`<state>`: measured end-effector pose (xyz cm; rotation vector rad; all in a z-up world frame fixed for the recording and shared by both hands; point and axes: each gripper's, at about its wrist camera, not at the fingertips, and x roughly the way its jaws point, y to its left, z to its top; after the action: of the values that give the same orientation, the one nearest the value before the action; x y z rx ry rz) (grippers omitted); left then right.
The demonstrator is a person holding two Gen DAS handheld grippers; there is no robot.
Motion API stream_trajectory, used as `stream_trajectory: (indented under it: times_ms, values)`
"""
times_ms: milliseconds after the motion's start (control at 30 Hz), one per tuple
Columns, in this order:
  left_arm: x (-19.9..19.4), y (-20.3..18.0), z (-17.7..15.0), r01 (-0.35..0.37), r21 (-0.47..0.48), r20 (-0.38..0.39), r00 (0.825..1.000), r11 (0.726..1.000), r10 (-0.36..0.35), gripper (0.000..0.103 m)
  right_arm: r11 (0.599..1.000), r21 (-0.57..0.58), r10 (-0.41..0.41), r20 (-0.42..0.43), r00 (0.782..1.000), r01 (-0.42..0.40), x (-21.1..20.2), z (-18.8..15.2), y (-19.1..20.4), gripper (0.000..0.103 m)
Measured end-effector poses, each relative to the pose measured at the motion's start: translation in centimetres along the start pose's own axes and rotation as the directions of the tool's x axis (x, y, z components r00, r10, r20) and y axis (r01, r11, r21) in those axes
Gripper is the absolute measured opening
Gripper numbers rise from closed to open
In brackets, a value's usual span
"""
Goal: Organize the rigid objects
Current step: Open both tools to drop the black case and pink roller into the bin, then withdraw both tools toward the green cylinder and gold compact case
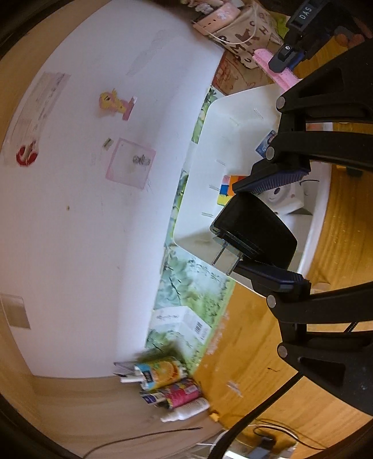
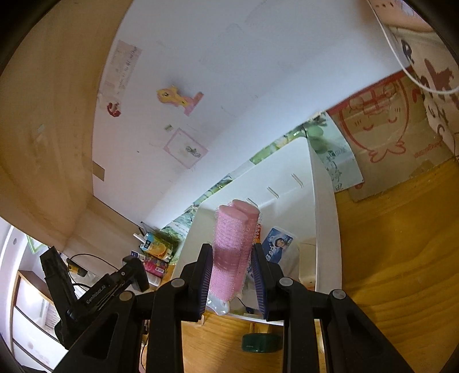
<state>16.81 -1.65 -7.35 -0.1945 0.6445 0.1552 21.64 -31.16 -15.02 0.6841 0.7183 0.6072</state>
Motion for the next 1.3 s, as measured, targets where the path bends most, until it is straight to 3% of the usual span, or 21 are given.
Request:
stream_trajectory:
  times_ms: [333, 433, 467, 567, 800, 1300]
  values:
    - [1.9, -1.4, -0.3, -0.015, 0.029, -0.023, 1.000, 0.999, 0.015, 0.052, 0.999, 0.049, -0.017, -0.031, 0.999, 0.019, 1.1, -0.4, -1.2, 0.031]
    - [2.2, -1.4, -0.2, -0.010, 0.017, -0.045, 0.999, 1.000, 0.011, 0.056, 0.998, 0.059, -0.031, -0.025, 0.999, 0.032, 1.0, -0.4, -1.4, 0.047]
    - [2.0, -1.3, -0.2, -0.011, 0.012, -0.038, 0.999, 1.000, 0.012, 0.066, 0.998, 0.057, -0.030, -0.020, 0.999, 0.031, 0.9, -0.3, -1.4, 0.053]
    - [1.1, -1.2, 0.0, -0.024, 0.003, 0.007, 1.000, 1.000, 0.024, 0.080, 0.998, 0.049, -0.033, -0.004, 0.999, 0.034, 0.6, -0.2, -1.2, 0.064]
    - [-0.8, -0.5, 0.6, -0.021, -0.031, 0.041, 0.999, 0.999, 0.023, 0.082, 0.999, 0.005, -0.042, 0.027, 0.999, 0.042, -0.4, -0.2, -0.1, 0.079]
    - [-6.3, 0.4, 0.2, 0.028, -0.051, 0.108, 0.994, 0.998, -0.023, 0.083, 0.985, -0.144, -0.079, 0.153, 0.985, 0.101, -5.4, -1.6, 4.2, 0.083]
